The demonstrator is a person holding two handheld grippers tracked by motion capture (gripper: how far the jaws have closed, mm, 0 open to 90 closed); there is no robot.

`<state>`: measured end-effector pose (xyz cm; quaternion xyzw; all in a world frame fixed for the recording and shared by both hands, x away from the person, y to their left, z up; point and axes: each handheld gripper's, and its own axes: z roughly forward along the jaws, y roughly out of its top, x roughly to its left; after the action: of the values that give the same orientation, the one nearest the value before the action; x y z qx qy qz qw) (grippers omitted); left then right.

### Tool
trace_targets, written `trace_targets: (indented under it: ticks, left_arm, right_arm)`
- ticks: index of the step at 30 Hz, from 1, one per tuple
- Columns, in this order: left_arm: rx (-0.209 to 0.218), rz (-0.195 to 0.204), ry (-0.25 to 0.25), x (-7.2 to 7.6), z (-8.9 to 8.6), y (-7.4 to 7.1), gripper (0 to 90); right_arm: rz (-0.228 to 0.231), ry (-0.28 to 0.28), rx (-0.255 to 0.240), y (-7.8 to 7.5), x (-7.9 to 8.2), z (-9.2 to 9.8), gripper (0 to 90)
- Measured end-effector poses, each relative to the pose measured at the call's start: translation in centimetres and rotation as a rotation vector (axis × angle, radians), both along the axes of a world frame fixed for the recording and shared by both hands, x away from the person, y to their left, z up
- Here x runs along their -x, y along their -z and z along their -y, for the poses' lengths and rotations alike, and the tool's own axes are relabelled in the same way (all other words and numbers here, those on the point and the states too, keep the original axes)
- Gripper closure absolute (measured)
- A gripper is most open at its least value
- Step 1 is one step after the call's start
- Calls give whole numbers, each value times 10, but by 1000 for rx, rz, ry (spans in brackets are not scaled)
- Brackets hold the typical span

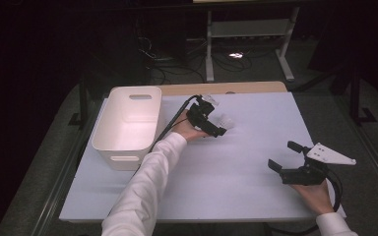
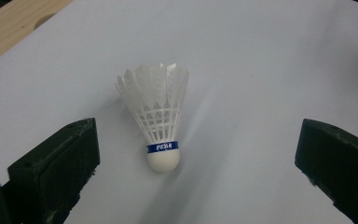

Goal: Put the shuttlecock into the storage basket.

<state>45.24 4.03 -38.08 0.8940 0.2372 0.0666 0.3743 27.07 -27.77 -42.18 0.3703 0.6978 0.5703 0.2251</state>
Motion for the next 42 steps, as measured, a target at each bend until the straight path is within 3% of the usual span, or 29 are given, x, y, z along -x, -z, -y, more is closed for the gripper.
trace_targets:
  ticks: [27,30,36,42]
  left_arm:
    - [-34,-72,-6,-15,6,28,0]
    - [-42,-73,6,-16,6,28,48]
    - [-48,-86,6,-20,7,29,62]
    - [-21,-117,0,-25,8,29,136]
  right_arm:
    - [10,-1,0,0,1,1,0]
    - [7,-7,0,-1,1,0,0]
    - [9,-7,-7,-1,2,0,0]
    - [18,-7,-10,-2,2,0,0]
